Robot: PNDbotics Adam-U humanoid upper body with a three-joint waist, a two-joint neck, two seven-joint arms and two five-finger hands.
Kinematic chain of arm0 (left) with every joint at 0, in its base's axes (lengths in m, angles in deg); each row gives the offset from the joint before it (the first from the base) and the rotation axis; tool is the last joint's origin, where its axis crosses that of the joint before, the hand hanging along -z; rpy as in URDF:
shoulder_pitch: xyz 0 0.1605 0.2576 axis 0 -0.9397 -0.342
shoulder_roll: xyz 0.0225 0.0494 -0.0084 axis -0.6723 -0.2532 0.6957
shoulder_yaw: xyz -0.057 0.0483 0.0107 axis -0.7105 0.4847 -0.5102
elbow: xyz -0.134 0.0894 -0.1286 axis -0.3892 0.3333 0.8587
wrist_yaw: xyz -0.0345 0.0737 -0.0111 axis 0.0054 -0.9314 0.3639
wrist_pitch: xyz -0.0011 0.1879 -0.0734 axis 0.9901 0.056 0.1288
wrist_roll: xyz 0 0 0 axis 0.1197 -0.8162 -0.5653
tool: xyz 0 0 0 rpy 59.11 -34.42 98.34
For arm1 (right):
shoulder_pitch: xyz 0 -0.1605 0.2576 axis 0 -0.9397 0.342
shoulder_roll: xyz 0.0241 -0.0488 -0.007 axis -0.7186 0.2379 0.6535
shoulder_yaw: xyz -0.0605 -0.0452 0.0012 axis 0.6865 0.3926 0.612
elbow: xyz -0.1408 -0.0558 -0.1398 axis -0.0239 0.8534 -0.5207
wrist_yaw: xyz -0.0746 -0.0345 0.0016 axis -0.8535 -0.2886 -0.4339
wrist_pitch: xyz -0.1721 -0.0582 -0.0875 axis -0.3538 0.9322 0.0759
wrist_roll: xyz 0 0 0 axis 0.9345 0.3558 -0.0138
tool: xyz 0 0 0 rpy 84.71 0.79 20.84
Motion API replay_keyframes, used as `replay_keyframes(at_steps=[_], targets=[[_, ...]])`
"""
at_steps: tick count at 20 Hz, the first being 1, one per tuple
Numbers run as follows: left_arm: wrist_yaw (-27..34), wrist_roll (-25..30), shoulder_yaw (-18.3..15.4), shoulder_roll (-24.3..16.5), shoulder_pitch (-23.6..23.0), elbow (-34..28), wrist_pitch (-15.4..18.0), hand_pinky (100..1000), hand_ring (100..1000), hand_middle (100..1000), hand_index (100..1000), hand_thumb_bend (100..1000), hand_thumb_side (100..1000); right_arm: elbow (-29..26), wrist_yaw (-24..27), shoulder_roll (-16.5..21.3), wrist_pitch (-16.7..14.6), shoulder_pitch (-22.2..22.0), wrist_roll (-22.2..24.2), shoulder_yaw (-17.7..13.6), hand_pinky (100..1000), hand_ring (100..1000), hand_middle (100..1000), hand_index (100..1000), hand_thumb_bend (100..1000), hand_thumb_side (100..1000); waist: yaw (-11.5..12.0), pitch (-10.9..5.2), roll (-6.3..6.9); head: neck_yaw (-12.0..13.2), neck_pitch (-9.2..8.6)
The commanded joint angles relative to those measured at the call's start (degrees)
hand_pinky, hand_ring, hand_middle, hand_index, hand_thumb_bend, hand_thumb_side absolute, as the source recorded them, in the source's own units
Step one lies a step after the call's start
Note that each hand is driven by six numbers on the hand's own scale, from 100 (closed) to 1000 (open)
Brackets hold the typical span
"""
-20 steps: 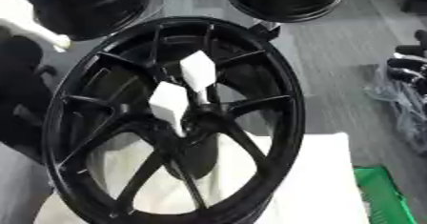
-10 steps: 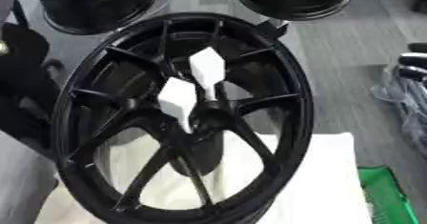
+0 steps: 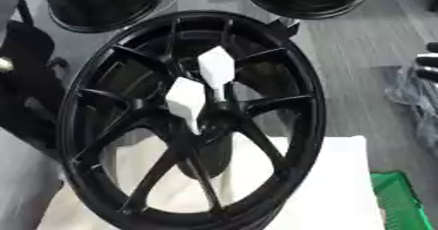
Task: Pull the pin out of the wheel hub.
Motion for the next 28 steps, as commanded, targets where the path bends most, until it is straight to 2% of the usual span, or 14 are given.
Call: replay_keyframes(at_steps=[1, 5, 8, 11, 15, 17, 18, 19, 20, 22, 25, 27, 28], targets=[[-0.57, 0.31, -1.39, -1.60, 0.54, 0.01, 0.55, 790, 793, 760, 846, 402, 130, -1.10, -0.10, 1.38, -0.04, 0.33, -0.02, -0.67, 720, 712, 696, 858, 100, 708, -0.05, -1.14, -0.05, -0.29, -0.84], [-1.09, 0.45, -1.34, -1.56, 0.64, 0.10, 0.52, 794, 795, 763, 850, 415, 165, -1.10, -0.10, 1.40, 0.00, 0.37, 0.09, -0.59, 720, 712, 696, 858, 100, 708, -0.07, -1.13, -0.05, -0.31, -1.06], [-1.14, 0.59, -1.36, -1.51, 0.55, 0.12, 0.66, 801, 800, 771, 863, 440, 261, -1.09, -0.16, 1.42, 0.03, 0.36, 0.15, -0.55, 720, 712, 696, 858, 100, 708, -0.03, -1.13, -0.05, -0.33, -1.07], [-1.09, 0.72, -1.35, -1.38, 0.57, 0.01, 0.80, 797, 797, 765, 854, 413, 213, -1.10, -0.17, 1.43, 0.04, 0.35, 0.19, -0.51, 721, 712, 697, 858, 100, 708, -0.03, -1.13, -0.08, -0.28, -1.11], [-1.04, 0.54, -1.31, -1.27, 0.67, -0.15, 0.58, 794, 794, 761, 847, 397, 193, -1.11, -0.22, 1.42, 0.07, 0.35, 0.26, -0.44, 721, 712, 697, 859, 100, 709, -0.04, -1.11, -0.11, -0.21, -1.16], [-0.81, 0.34, -1.37, -1.18, 0.75, -0.27, 0.46, 791, 792, 758, 845, 344, 185, -1.11, -0.24, 1.43, 0.08, 0.34, 0.28, -0.40, 721, 712, 697, 859, 100, 709, -0.05, -1.11, -0.10, -0.18, -1.13], [-0.41, -0.03, -1.49, -0.98, 0.91, -0.36, 0.27, 785, 788, 754, 844, 255, 181, -1.11, -0.24, 1.43, 0.09, 0.33, 0.29, -0.39, 721, 712, 697, 859, 100, 708, -0.05, -1.13, -0.10, -0.17, -1.07], [0.55, -0.88, -1.69, -0.55, 1.23, -0.52, -0.06, 772, 780, 745, 840, 114, 213, -1.11, -0.24, 1.43, 0.08, 0.31, 0.30, -0.39, 721, 712, 697, 859, 100, 708, -0.02, -1.16, -0.10, -0.13, -1.01], [1.99, -2.10, -1.80, -0.13, 1.52, -0.73, -0.46, 742, 763, 729, 831, 100, 455, -1.12, -0.23, 1.44, 0.07, 0.28, 0.30, -0.39, 721, 712, 697, 859, 100, 708, 0.01, -1.18, -0.10, -0.10, -0.97], [7.99, -7.61, -2.37, 2.74, 3.11, -2.10, -0.68, 724, 757, 727, 815, 100, 590, -1.12, -0.17, 1.40, 0.06, 0.21, 0.30, -0.37, 721, 712, 697, 859, 100, 707, 0.07, -1.31, -0.22, 0.09, -0.98], [17.74, -16.09, -1.91, 8.60, 5.71, -4.24, 0.45, 689, 738, 703, 768, 100, 641, -1.13, -0.03, 1.25, 0.05, 0.14, 0.26, -0.32, 721, 713, 697, 859, 100, 707, 0.09, -1.45, -0.53, 0.61, -1.04], [22.34, -19.93, -1.27, 12.28, 7.21, -4.79, 1.01, 681, 731, 695, 758, 100, 658, -1.15, 0.07, 1.11, 0.04, 0.13, 0.26, -0.29, 721, 713, 697, 859, 100, 707, 0.11, -1.50, -0.75, 1.07, -0.94], [23.96, -21.22, -1.01, 14.14, 7.79, -4.91, 1.28, 671, 725, 689, 753, 100, 705, -1.18, 0.11, 1.01, 0.03, 0.15, 0.26, -0.27, 721, 713, 698, 859, 100, 706, 0.11, -1.50, -0.93, 1.36, -0.84]])
